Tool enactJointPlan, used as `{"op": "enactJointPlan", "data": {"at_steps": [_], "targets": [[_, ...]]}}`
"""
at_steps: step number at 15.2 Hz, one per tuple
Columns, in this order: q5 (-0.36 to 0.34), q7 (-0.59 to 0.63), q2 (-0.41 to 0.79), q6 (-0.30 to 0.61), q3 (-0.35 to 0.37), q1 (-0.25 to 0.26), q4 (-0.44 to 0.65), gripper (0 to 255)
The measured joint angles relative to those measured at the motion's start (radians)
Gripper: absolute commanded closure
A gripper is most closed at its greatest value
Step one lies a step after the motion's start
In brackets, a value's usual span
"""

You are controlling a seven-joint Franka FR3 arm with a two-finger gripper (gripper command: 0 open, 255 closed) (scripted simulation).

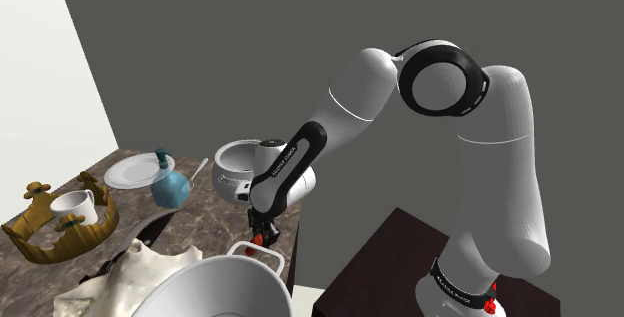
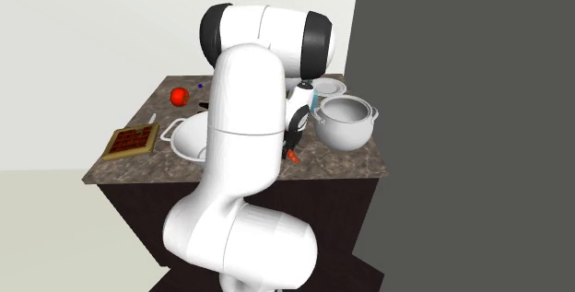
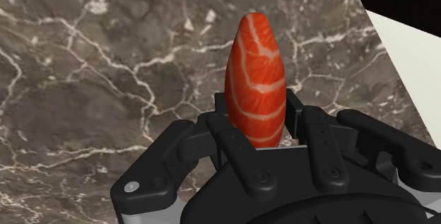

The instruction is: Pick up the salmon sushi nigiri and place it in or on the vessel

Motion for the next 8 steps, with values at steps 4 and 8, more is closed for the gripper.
{"op": "enactJointPlan", "data": {"at_steps": [4,8], "targets": [[-0.002,0.003,-0.006,-0.006,-0.001,0.001,0.0,255],[-0.013,0.015,-0.052,-0.045,-0.009,0.004,-0.006,255]]}}
